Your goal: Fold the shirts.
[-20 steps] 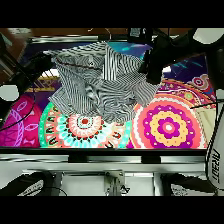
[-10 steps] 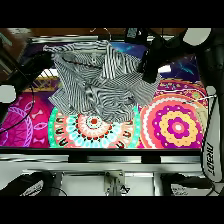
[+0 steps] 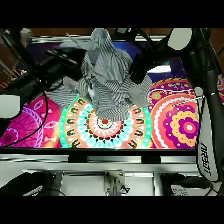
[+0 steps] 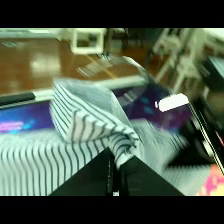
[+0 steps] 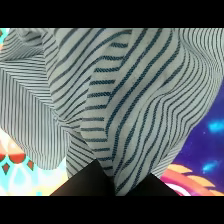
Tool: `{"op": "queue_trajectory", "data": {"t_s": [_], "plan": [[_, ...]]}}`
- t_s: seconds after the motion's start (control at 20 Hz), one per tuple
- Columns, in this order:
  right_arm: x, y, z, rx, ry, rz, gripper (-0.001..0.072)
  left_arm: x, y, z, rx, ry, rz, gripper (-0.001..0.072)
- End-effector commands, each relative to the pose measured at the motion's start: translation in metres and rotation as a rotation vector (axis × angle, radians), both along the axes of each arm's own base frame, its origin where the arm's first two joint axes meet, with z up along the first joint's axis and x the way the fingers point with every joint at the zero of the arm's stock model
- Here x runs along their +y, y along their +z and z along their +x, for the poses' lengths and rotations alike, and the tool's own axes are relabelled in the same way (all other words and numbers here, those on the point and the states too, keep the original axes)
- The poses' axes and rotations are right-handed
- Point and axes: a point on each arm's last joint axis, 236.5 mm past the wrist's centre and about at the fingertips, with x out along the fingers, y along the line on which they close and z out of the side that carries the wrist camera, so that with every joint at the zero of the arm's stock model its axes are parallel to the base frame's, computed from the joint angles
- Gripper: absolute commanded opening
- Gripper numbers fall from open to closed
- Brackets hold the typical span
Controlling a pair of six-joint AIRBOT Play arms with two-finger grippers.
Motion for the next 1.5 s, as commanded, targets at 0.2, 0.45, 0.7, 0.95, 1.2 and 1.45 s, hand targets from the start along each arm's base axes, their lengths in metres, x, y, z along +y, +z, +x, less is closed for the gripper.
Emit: {"op": "queue_trajectory", "data": {"t_s": [0.2, 0.45, 0.7, 0.95, 1.2, 1.45], "plan": [[-0.012, 0.042, 0.001, -0.019, -0.232, 0.147, 0.0073, 0.051, -0.088, -0.010, 0.234, 0.055, 0.409, 0.0062], [0.012, 0.081, -0.036, -0.035, -0.202, 0.245, 0.0073, 0.050, -0.078, 0.005, 0.185, 0.083, 0.377, 0.0434], [-0.001, 0.105, -0.047, -0.019, -0.332, 0.330, 0.0073, 0.075, 0.010, 0.009, 0.003, 0.168, 0.292, 0.0434], [-0.087, 0.129, -0.021, -0.188, -0.724, 0.290, 0.0073, 0.097, 0.098, -0.015, -0.154, 0.216, 0.199, 0.0431], [-0.095, 0.117, -0.047, -0.090, -0.751, 0.252, 0.0073, 0.084, 0.108, -0.020, -0.134, 0.166, 0.120, 0.0435], [-0.010, 0.108, -0.088, 0.008, -0.456, 0.267, 0.0073, 0.059, 0.085, 0.021, -0.073, 0.141, 0.040, 0.0618]]}}
